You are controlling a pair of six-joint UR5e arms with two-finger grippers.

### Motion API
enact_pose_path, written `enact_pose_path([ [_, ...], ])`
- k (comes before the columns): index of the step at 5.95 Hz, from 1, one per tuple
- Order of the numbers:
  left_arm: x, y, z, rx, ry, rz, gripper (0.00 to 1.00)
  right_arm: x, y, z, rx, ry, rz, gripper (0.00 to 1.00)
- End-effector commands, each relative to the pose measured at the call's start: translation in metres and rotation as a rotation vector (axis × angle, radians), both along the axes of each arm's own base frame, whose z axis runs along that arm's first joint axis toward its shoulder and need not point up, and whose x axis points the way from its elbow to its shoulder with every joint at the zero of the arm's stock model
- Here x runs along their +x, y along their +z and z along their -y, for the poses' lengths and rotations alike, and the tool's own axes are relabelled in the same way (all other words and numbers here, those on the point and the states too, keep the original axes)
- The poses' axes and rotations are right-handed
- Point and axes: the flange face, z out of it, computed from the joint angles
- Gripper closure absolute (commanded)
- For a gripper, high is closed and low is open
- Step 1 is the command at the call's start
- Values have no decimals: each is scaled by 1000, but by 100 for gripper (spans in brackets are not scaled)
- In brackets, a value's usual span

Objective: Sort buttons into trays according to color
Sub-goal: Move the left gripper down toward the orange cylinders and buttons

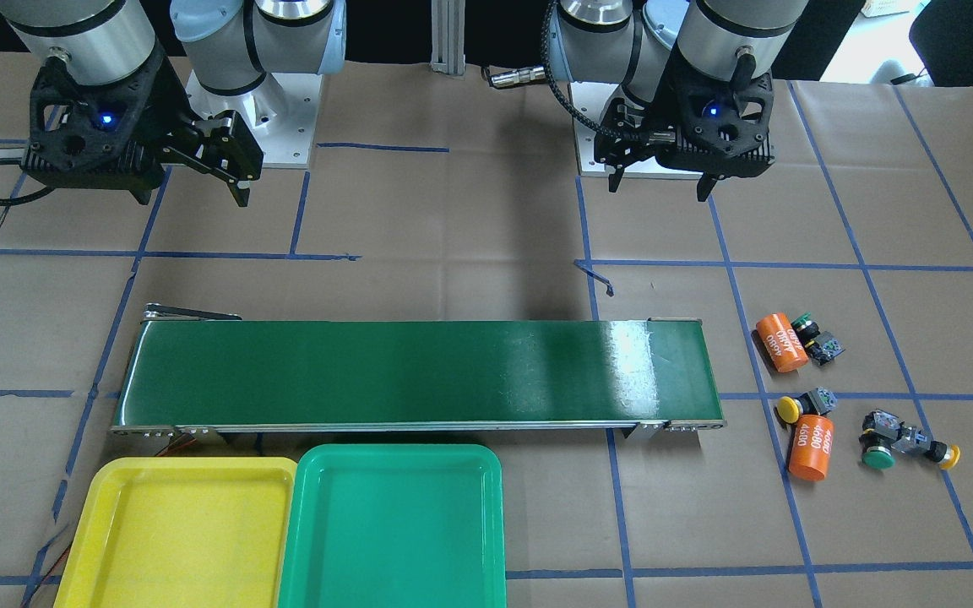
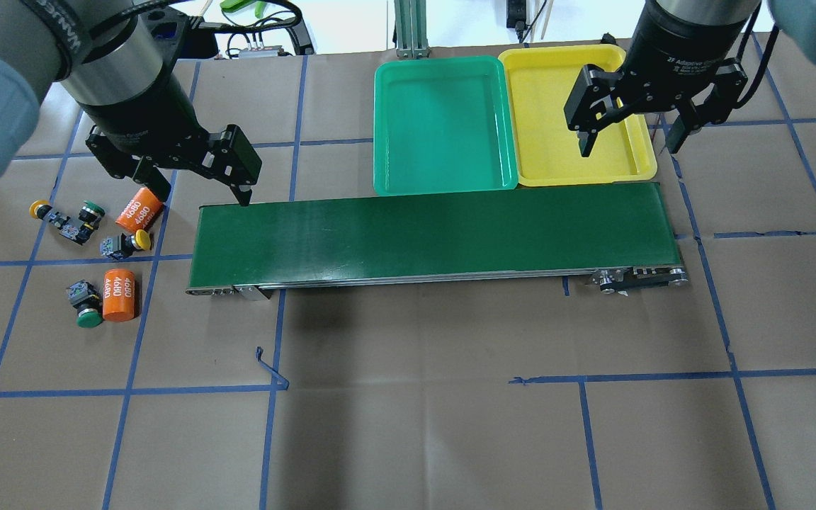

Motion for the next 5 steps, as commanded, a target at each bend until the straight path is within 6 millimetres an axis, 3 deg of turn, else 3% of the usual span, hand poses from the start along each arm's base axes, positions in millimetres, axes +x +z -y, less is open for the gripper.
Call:
enact_pose_path([
  [1,22,0,7,1,33,-2,2,0,0,0,0,0,-1,0],
  [3,86,-6,21,19,-22,-11,2,0,0,0,0,0,-1,0],
  [4,135,-7,21,56,17,21,2,0,0,0,0,0,0,0],
  [5,182,-26,24,90,-8,9,2,0,0,0,0,0,-1,0],
])
